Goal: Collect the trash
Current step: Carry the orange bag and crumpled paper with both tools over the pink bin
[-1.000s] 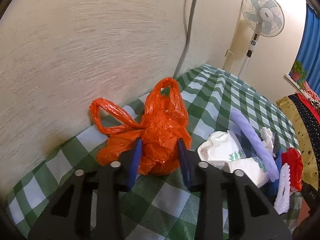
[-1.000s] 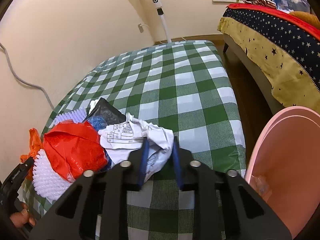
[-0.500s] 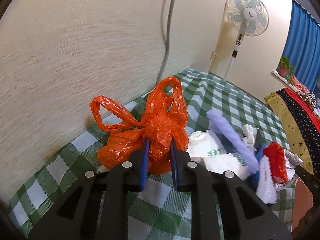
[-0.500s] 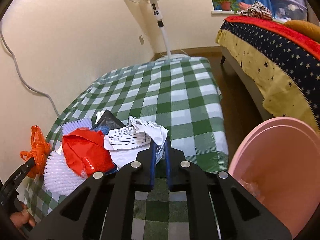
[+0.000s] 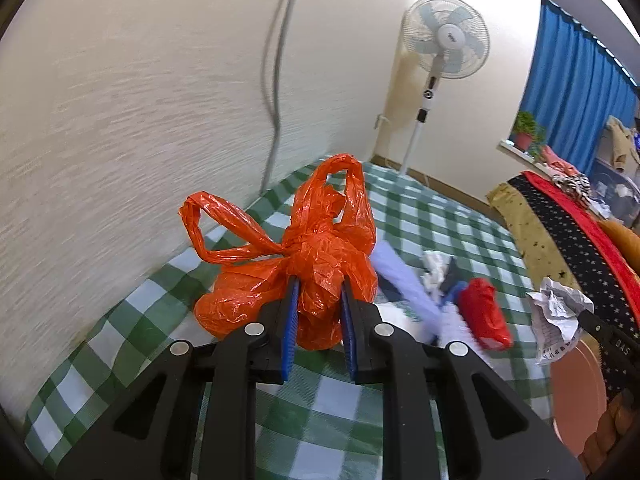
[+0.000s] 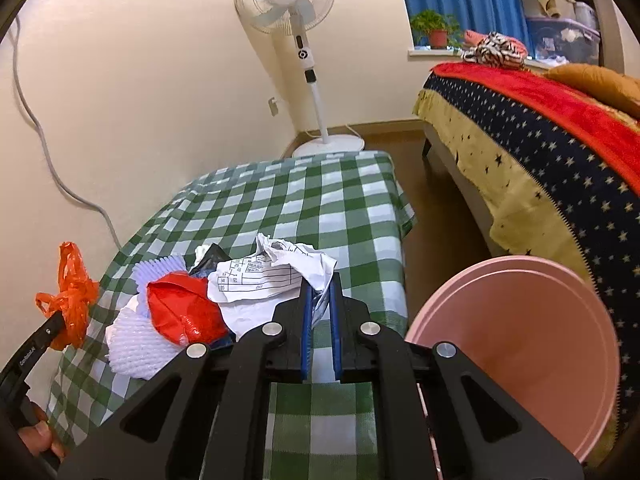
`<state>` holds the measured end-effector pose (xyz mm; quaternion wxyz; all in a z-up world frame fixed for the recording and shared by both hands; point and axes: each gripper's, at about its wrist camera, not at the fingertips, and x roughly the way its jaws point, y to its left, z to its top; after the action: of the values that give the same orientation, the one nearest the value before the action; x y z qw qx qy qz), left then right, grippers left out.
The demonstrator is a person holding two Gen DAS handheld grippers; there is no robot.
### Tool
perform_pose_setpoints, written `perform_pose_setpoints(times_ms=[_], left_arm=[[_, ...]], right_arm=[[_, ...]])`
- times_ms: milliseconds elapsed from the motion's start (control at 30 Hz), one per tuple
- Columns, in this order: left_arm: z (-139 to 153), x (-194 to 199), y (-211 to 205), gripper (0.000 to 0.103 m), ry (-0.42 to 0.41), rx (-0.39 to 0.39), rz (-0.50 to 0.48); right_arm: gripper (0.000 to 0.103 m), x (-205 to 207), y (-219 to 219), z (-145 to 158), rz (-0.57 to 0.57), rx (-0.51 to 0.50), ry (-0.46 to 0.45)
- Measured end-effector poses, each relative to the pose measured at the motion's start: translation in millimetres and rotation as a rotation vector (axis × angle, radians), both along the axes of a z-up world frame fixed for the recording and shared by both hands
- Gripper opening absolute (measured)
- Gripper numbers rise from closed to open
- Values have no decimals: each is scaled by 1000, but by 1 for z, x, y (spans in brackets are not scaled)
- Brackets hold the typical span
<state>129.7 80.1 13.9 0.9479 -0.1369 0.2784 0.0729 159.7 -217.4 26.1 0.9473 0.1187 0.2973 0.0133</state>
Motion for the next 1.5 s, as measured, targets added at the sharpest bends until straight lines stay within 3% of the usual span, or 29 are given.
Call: perform_pose_setpoints(times_ms=[667, 1500], left_arm=[[28, -30, -54, 19, -72, 21, -185], [35, -53, -119, 19, -109, 53, -365]], right_arm=[[9, -64, -35, 48, -95, -34, -51], [9, -132, -128, 82, -232, -44, -108]])
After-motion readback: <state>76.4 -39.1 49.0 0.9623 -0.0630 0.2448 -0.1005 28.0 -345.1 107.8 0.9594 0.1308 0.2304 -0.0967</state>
